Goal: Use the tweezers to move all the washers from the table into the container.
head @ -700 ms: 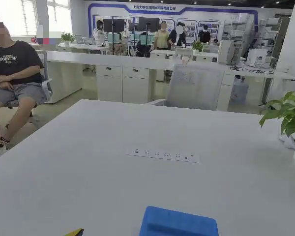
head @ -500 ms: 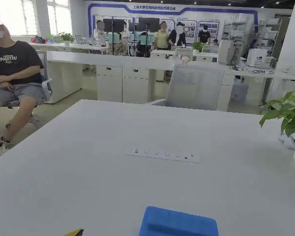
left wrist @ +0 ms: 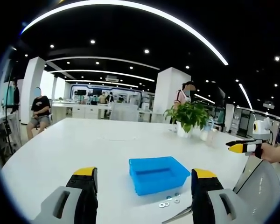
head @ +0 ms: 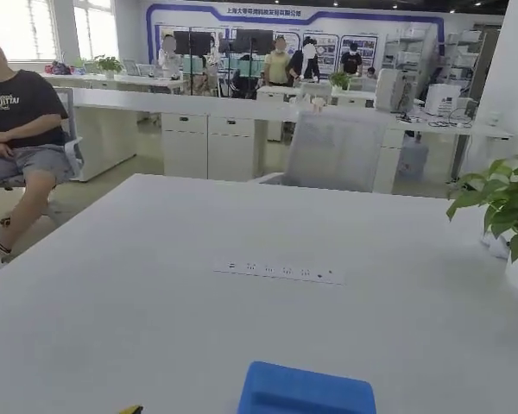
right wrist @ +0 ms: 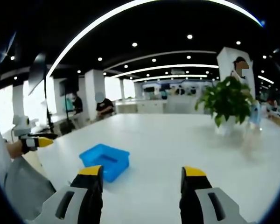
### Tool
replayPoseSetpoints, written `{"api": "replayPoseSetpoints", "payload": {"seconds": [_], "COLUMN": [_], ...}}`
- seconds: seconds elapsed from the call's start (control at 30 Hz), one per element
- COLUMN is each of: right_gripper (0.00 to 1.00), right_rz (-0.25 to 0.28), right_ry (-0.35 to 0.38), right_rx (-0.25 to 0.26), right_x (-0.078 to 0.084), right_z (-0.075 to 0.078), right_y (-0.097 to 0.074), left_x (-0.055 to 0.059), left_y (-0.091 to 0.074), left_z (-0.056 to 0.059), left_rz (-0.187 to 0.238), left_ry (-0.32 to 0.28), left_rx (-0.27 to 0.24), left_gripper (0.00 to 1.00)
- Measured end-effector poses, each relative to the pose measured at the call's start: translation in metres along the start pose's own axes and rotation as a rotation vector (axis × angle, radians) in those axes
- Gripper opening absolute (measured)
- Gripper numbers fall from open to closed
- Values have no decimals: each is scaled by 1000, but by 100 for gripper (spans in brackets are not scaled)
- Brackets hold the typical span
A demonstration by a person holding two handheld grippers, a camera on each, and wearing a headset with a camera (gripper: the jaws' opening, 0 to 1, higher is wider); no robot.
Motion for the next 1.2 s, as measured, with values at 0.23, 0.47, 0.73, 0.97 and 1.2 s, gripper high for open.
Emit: {"api": "replayPoseSetpoints", "payload": {"seconds": [0.23,0.47,0.73,0.97,1.2], "right_gripper": [65,65,64,64,63], "right_rz": [15,20,29,30,20], "right_ry": [4,2,2,1,-5], "right_rx": [11,13,21,24,29], "right_x": [0,-2,-2,-2,-2], "right_z": [5,3,6,5,3], "right_y": [-3,-3,-5,-5,-4], "left_x": [1,0,0,1,1], "left_y": [0,-1,-1,0,0], "left_z": [2,0,2,1,0], "left_rz": [-7,1,-6,-9,-9], "left_ry": [15,5,14,14,14], "left_rx": [9,-5,5,6,5], "left_gripper": [83,83,82,82,81]}}
Point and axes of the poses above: the centre of the closed fingertips' face, and the gripper's own axes: y roughly forward along the fingers, z roughly to its right, x roughly out of its underside, the point moved 6 cm from there along -y, roughly backward along the fingers, and after that the axes turned 14 degrees about -x, right-handed, at the moved point
